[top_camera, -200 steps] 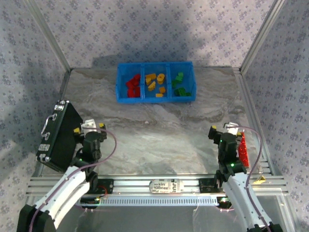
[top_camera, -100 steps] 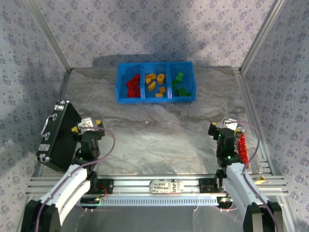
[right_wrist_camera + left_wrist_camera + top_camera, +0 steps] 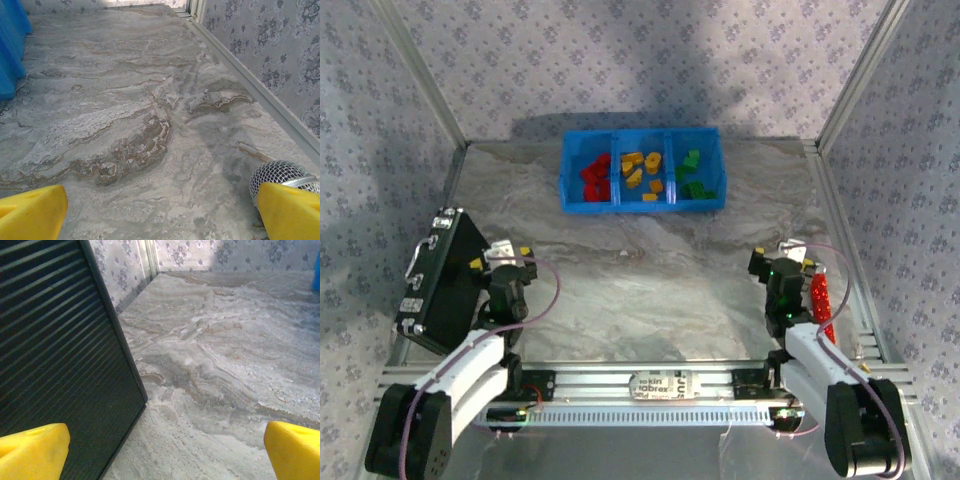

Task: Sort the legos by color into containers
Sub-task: Reset both arms

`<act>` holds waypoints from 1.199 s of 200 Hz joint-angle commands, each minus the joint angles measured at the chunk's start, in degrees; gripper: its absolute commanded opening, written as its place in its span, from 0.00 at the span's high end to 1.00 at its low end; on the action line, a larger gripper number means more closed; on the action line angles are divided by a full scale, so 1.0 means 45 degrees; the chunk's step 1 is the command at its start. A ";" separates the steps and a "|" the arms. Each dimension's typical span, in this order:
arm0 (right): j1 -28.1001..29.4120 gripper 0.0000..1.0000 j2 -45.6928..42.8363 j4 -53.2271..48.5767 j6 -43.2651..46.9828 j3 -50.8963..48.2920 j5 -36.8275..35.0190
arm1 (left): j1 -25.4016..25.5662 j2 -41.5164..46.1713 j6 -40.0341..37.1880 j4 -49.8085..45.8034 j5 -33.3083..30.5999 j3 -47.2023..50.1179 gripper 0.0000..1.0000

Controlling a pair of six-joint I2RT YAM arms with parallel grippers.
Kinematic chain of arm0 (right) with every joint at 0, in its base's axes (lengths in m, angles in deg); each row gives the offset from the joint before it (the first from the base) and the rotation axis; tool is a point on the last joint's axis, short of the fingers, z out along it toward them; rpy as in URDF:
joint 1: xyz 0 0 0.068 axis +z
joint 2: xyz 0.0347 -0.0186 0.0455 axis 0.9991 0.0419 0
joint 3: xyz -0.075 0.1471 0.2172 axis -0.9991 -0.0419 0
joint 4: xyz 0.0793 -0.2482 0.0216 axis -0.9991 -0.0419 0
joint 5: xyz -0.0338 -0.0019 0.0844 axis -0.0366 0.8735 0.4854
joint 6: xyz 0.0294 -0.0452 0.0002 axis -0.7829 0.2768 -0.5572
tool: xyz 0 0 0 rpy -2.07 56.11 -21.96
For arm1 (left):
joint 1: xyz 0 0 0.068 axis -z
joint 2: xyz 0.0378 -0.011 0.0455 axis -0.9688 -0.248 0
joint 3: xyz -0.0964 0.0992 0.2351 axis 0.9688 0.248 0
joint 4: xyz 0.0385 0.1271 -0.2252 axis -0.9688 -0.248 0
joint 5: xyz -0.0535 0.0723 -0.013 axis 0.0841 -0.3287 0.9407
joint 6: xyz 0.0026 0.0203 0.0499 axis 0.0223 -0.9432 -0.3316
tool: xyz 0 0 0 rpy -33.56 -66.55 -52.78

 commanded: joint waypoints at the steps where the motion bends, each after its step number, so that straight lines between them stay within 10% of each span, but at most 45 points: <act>1: -0.0118 0.01 0.0583 0.1260 0.0311 0.0363 -0.0017 | -0.0128 -0.0580 -0.0281 0.0994 0.0298 -0.0433 0.00; 164: -0.0246 0.01 0.4933 0.5271 0.0790 0.1218 -0.0056 | -0.0293 -0.3635 -0.1239 0.4150 0.0886 -0.0884 0.00; 184: -0.0674 0.01 0.7289 0.9607 0.1630 0.0511 0.0610 | -0.0467 -0.3912 -0.1212 0.4547 0.1002 -0.0884 0.00; 199: -0.0170 0.01 0.6992 0.6799 0.1585 0.1544 0.1197 | -0.0573 -0.4147 -0.1206 0.4844 0.1034 -0.0921 0.00; 240: -0.0488 0.01 0.8190 0.8262 0.1930 0.1701 0.0935 | -0.0732 -0.4622 -0.1170 0.5651 0.1097 -0.0842 0.00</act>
